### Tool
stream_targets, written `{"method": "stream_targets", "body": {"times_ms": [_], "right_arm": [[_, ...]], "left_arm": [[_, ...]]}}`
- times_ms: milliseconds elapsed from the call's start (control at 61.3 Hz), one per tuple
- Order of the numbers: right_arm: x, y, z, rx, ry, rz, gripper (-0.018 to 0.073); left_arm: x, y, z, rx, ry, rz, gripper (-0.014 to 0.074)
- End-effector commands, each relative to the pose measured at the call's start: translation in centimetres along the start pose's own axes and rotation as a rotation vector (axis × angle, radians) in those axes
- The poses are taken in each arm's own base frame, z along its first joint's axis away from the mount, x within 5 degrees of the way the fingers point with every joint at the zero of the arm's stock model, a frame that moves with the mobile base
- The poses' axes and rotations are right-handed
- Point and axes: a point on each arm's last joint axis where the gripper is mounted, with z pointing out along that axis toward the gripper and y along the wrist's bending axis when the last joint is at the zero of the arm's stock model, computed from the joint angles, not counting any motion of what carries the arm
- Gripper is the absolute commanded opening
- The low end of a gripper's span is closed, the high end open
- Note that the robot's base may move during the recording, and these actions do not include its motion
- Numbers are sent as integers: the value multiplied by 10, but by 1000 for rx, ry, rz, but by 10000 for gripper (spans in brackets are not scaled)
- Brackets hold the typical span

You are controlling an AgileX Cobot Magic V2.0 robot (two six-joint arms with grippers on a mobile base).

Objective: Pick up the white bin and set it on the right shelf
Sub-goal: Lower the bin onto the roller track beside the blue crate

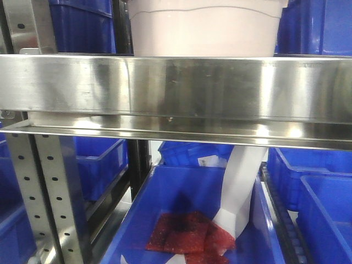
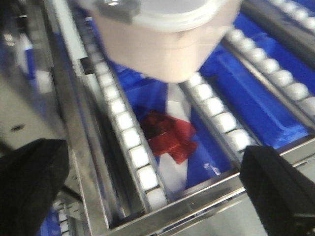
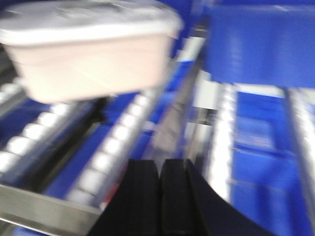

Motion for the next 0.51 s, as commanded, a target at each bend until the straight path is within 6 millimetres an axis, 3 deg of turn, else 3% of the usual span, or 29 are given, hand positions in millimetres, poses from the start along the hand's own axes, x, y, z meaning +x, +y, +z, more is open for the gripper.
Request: {"method": "stream_targets", "body": {"times_ms": [0,131,229,490], "right_arm": [[10,0,-14,68,-113,10,69],[47,5,-28,76,-151,4,69],[67,10,-40,87,-219,-10,69],[96,18,-61,90,-329,-42,69]], "left_arm": [[2,-6,-18,-29,-148,-31,-118],[41,-12,-28,-92,-262,-66,-118],[81,-16,-33,-165,-359,-74,-118],[180,-27,-43,-310,-563,-90,-118]]}}
